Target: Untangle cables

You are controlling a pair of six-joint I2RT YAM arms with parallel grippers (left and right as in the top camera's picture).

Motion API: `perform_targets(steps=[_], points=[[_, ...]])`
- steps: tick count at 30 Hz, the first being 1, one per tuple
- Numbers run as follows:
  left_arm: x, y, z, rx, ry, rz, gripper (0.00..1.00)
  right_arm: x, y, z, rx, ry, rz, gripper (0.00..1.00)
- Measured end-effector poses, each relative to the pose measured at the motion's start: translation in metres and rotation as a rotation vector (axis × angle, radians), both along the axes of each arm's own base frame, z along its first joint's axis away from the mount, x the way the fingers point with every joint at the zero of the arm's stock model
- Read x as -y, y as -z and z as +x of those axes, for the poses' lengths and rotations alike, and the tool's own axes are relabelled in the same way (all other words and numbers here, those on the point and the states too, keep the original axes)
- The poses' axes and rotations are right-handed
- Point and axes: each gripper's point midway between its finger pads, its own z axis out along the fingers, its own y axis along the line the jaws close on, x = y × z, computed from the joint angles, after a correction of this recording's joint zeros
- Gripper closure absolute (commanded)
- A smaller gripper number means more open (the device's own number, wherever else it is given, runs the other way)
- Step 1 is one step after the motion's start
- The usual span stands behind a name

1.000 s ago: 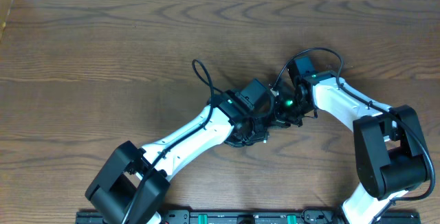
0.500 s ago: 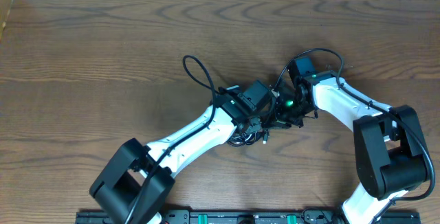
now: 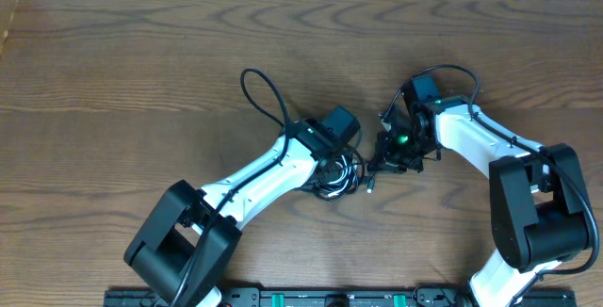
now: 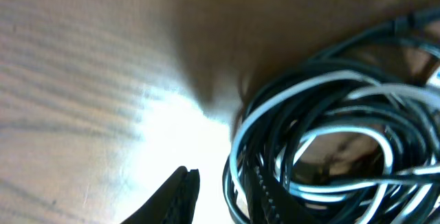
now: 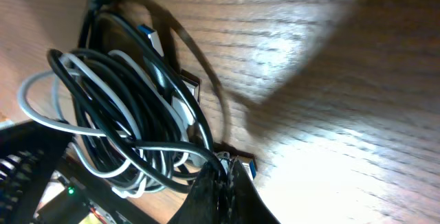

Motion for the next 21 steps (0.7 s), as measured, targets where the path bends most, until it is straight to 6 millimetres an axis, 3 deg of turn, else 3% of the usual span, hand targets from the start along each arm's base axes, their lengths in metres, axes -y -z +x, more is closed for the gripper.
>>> perform_targets(steps=[5,9,18,21], points=[[0.014,-0.003,0.019,0.076,-0.004,-0.061,0.72,0.002,0.001,0.000,0.000,0.002,-0.010,0.99],[0.017,-0.003,0.023,0.088,-0.004,-0.074,0.72,0.003,0.001,0.000,0.000,0.002,-0.014,0.99],[0.009,0.005,-0.007,-0.108,-0.049,-0.118,0.57,0.002,0.001,-0.001,-0.004,0.001,-0.011,0.99],[0.009,0.007,-0.008,-0.127,-0.084,-0.138,0.57,0.003,0.001,-0.002,-0.008,0.002,-0.013,0.99]])
